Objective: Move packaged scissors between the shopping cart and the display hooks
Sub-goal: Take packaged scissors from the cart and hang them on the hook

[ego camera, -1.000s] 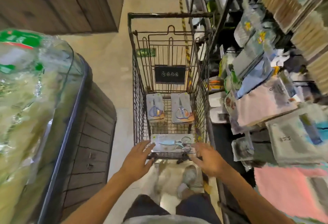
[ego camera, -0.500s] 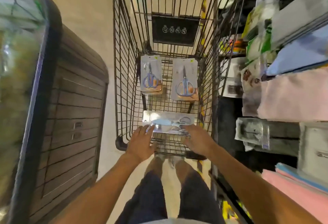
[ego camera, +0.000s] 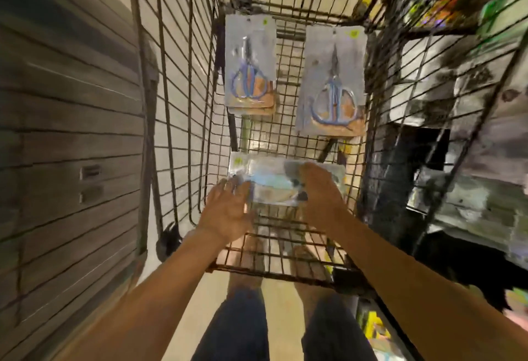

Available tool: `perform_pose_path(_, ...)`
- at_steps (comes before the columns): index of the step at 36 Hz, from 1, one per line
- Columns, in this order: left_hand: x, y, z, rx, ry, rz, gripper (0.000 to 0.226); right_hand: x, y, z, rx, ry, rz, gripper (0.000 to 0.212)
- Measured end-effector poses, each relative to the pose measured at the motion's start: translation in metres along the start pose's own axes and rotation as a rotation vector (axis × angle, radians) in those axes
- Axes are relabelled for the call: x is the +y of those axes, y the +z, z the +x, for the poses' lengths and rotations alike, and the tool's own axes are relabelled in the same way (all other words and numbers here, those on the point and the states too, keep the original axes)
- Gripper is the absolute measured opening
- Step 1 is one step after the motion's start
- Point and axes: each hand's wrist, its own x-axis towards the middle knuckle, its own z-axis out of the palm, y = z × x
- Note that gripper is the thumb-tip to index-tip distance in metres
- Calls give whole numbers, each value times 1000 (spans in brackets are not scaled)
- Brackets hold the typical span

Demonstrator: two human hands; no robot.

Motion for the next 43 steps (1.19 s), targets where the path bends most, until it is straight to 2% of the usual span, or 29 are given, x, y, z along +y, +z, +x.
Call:
perform_pose_path(5, -8, 3, 5, 7, 8, -17, 77, 11, 16, 18, 75, -56, -22, 88)
perform_pose_path(7, -9, 3, 3, 38, 18, -49, 70, 14, 19, 22, 116, -65, -42, 87)
perform_pose_path(11, -11, 3, 0, 39, 42, -25, 78, 14, 19, 19, 241, -129, -120, 79)
perform_pose_path(16, -7, -2, -4, 16, 48, 0, 76, 22, 20, 12, 46, -121, -244, 94)
perform_pose_path(20, -8, -4, -7, 25, 55, -44, 72, 19, 13, 9, 23, -140, -240, 91)
perform_pose_path(25, -2, -12, -20, 172, 39, -235, 84, -4, -14, -8, 128, -120, 75, 90)
perform_pose_path(28, 5, -21, -27, 295, -11, -443, 73, -20, -32, -21, 175, 4, 321, 93)
perform_pose_path(30, 14, -33, -32, 302, -35, -592, 69, -30, -42, -28, 194, 46, 481, 95)
perform_pose_path(32, 25, -45, -35, 296, -7, -790, 69, -38, -47, -34, 191, 71, 645, 97)
perform_pose_path(35, 41, -52, -36, 335, 35, -1062, 82, -50, -48, -38, 144, 98, 897, 99)
perform_pose_path(38, 55, -51, -32, 397, 67, -1256, 89, -60, -46, -38, 122, 112, 1021, 97)
perform_pose_path(43, 64, -44, -18, 488, -3, -1273, 97, -67, -35, -38, 164, 149, 1138, 92)
